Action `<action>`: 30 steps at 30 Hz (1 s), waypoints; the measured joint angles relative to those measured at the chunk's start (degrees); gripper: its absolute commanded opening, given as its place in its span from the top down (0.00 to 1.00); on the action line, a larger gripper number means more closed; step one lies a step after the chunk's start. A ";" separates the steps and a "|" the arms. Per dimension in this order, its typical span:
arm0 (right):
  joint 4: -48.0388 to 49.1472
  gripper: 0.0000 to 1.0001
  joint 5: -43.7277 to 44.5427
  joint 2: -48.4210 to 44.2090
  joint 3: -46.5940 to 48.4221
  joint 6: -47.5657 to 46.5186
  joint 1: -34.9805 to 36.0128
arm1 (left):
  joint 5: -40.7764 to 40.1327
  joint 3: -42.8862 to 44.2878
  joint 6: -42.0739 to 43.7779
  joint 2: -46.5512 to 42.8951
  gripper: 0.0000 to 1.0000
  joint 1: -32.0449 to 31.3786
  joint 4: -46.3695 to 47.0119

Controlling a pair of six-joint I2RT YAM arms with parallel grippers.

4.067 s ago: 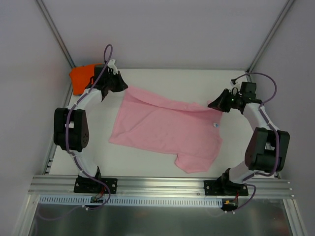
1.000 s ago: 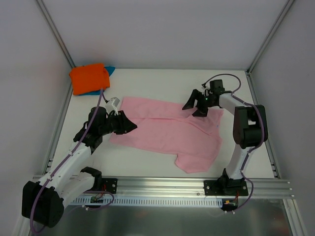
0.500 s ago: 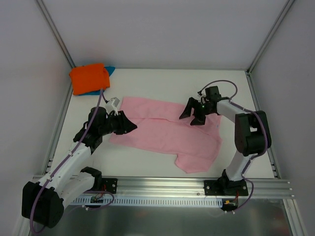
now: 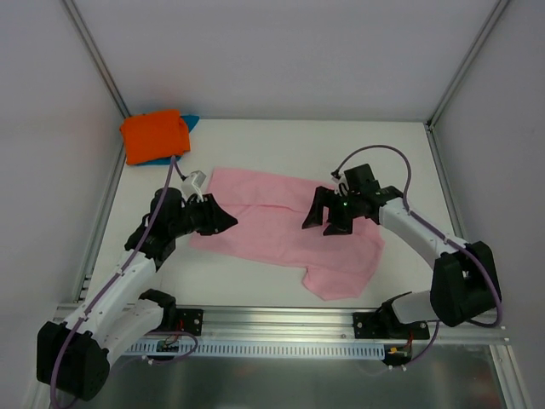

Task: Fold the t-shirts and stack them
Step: Fold the flattened tshirt in 1/3 of the way

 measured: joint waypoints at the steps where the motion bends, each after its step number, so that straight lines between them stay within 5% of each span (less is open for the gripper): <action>1: -0.83 0.13 0.72 -1.42 -0.61 0.02 0.35 | 0.02 0.00 -0.07 -0.39 0.70 0.00 -0.02; 9: -7.96 0.09 11.61 -9.60 -0.42 -1.64 -2.54 | 0.39 -1.09 -0.70 -4.48 0.70 0.00 -1.16; 21: -6.51 0.10 13.51 17.14 16.35 -5.31 -11.10 | 0.55 -1.62 -0.68 -7.50 0.69 0.00 -4.70; 30: -5.35 0.10 11.69 24.50 19.28 -6.49 -13.77 | 1.42 -1.62 0.26 -6.08 0.69 0.00 -6.16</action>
